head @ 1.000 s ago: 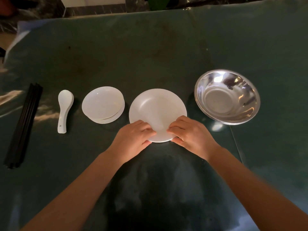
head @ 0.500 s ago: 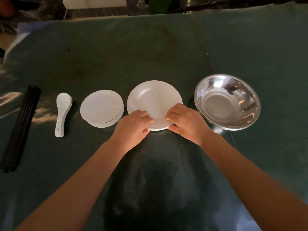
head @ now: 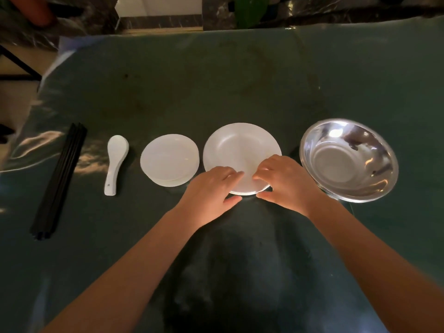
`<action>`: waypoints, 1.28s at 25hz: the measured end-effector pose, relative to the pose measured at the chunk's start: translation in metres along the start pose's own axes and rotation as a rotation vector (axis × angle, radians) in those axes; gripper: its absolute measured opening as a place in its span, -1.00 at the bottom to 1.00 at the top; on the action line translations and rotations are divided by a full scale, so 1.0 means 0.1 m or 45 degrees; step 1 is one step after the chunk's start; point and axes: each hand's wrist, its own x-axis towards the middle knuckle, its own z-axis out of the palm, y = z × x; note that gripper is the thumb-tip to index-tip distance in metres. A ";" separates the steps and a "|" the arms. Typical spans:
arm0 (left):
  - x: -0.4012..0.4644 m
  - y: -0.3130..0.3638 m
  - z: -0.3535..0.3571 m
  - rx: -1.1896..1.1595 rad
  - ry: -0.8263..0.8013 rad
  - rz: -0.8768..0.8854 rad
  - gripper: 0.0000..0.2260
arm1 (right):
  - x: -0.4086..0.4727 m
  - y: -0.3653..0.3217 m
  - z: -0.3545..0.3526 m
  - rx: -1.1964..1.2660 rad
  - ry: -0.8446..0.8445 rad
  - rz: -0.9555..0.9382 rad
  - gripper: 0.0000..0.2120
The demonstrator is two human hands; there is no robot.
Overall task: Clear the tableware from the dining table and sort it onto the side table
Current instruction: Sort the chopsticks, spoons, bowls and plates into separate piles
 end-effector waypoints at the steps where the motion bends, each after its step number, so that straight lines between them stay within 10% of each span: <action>1: -0.10 0.01 -0.08 -0.063 0.136 -0.041 -0.66 | 0.01 -0.06 -0.01 0.086 0.038 0.082 -0.70; 5: -0.57 -0.36 -0.45 -0.565 0.784 -0.862 -0.79 | 0.32 -0.58 -0.13 0.968 0.269 0.733 -0.72; 8: -0.65 -0.85 -0.58 -0.707 0.553 -1.208 -0.67 | 0.68 -0.94 -0.11 1.090 0.158 0.889 -0.66; 14: -0.56 -1.26 -0.53 -0.838 -0.046 -0.967 -0.45 | 1.00 -1.23 0.03 0.996 0.027 0.943 -0.65; 32: -0.68 -1.47 -0.43 -0.799 0.206 -0.818 -0.58 | 1.27 -1.46 0.19 1.013 0.158 1.073 -0.76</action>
